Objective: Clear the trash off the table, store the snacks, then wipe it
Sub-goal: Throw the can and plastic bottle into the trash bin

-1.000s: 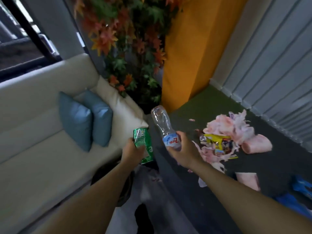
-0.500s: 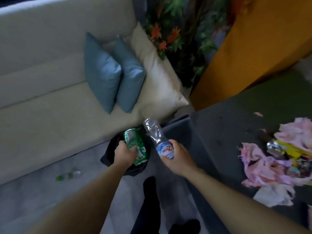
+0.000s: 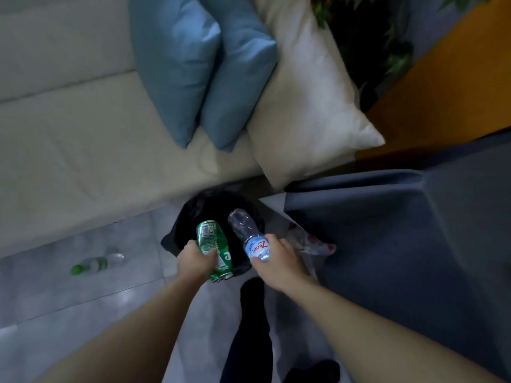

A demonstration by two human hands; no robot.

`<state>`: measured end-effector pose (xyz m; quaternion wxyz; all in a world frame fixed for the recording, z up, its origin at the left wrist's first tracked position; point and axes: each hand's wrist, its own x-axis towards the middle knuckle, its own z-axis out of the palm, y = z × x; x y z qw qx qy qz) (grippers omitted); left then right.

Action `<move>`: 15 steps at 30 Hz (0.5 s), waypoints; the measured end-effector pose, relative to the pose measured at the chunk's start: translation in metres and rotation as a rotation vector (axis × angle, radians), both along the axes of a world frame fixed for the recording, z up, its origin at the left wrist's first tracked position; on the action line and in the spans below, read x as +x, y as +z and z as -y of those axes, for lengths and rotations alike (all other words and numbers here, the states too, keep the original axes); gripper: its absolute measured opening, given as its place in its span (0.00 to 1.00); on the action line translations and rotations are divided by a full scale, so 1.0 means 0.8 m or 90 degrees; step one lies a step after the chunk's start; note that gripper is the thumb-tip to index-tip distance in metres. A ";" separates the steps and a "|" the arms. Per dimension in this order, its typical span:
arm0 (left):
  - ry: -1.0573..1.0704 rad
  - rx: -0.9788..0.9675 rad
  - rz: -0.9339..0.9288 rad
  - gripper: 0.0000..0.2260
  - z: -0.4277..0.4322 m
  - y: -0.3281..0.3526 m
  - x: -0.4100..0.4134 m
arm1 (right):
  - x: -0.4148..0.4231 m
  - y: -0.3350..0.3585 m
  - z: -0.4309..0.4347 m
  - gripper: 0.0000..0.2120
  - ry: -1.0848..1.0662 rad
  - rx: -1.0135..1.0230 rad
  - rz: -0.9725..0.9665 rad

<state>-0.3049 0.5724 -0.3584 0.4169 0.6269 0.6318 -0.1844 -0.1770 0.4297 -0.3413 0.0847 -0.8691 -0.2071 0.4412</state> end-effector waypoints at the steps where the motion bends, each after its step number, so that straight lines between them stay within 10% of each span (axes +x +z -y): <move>1: 0.007 0.000 0.006 0.15 -0.002 -0.008 0.001 | -0.001 -0.008 -0.005 0.30 0.004 0.002 -0.004; 15: -0.336 0.071 0.047 0.28 -0.025 0.010 0.010 | 0.017 0.012 -0.011 0.35 0.059 0.044 -0.038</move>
